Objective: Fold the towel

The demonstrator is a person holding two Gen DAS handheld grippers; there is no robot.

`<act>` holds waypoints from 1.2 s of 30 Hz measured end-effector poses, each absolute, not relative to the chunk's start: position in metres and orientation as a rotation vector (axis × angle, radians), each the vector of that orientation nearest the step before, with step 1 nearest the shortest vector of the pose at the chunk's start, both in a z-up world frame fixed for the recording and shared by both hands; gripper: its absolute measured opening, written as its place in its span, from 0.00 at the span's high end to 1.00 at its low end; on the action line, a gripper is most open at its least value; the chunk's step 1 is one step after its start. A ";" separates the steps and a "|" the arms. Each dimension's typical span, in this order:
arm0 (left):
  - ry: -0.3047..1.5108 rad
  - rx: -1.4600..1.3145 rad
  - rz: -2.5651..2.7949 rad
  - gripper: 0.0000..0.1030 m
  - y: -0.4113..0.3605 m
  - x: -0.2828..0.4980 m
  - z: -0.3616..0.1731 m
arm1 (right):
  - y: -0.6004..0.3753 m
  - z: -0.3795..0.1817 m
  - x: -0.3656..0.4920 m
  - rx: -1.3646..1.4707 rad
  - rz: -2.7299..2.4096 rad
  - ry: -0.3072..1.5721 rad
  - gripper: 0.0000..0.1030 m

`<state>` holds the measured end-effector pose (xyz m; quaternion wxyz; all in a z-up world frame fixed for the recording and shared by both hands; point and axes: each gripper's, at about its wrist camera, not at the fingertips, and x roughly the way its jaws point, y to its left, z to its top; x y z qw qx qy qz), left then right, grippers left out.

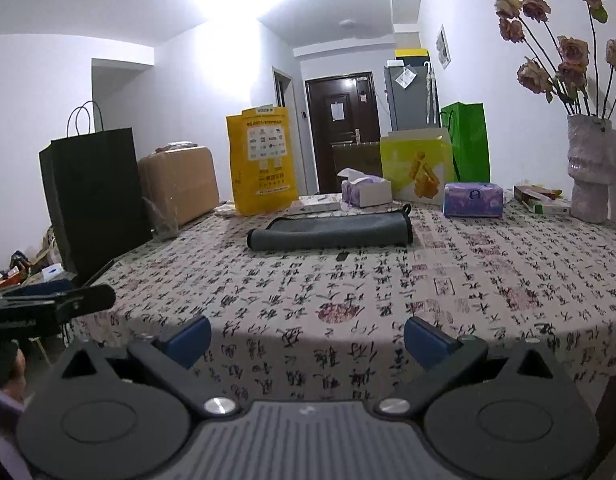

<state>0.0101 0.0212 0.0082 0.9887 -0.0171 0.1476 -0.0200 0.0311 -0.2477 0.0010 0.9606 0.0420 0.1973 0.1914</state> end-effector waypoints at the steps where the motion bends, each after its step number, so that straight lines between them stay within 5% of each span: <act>1: 0.298 -0.030 -0.041 0.00 0.021 0.009 0.008 | -0.247 0.001 0.029 0.089 0.388 0.401 0.00; 36: 0.310 -0.026 -0.054 0.00 0.016 0.007 0.005 | -0.242 -0.004 0.025 0.088 0.391 0.402 0.00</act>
